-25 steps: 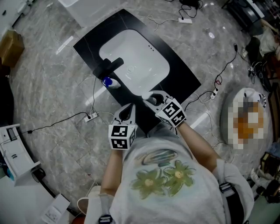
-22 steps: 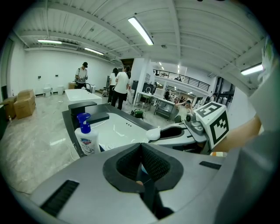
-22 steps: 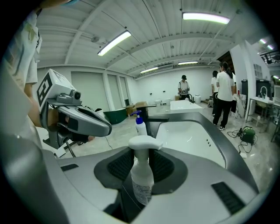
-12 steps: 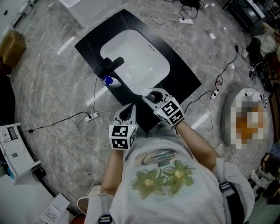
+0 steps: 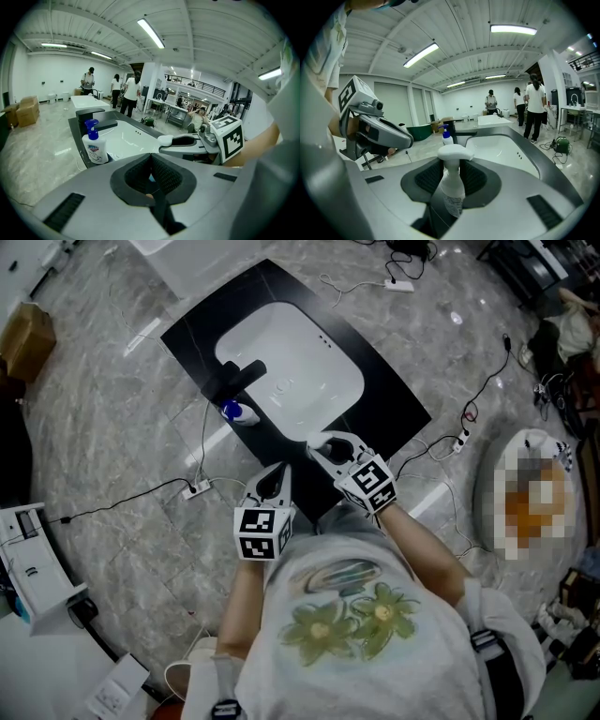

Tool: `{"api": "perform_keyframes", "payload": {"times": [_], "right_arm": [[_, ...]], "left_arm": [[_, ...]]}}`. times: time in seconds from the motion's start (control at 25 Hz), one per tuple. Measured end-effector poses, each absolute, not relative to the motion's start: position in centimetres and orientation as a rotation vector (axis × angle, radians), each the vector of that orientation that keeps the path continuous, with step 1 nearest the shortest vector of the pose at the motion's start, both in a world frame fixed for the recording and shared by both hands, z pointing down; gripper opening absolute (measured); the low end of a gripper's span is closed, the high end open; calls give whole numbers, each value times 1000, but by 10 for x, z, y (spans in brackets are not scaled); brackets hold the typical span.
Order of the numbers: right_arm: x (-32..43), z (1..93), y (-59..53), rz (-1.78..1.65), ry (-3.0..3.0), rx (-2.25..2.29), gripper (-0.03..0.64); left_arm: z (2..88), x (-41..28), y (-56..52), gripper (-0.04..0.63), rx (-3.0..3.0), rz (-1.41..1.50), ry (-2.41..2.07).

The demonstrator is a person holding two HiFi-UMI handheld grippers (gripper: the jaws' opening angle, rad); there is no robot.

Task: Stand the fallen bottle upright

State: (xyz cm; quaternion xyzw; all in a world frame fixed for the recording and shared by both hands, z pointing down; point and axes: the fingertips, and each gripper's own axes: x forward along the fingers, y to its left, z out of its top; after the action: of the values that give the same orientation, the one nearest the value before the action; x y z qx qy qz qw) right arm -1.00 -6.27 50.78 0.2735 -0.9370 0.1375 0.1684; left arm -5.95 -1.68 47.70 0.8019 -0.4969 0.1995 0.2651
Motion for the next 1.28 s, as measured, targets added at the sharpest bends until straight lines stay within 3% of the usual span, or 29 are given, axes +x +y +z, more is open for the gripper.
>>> {"api": "perform_keyframes", "payload": {"times": [1.28], "right_arm": [[2,510,-49,386,-2618,827,127]], "left_arm": [[477,-52,-3,18,2182,540,-1324]]}}
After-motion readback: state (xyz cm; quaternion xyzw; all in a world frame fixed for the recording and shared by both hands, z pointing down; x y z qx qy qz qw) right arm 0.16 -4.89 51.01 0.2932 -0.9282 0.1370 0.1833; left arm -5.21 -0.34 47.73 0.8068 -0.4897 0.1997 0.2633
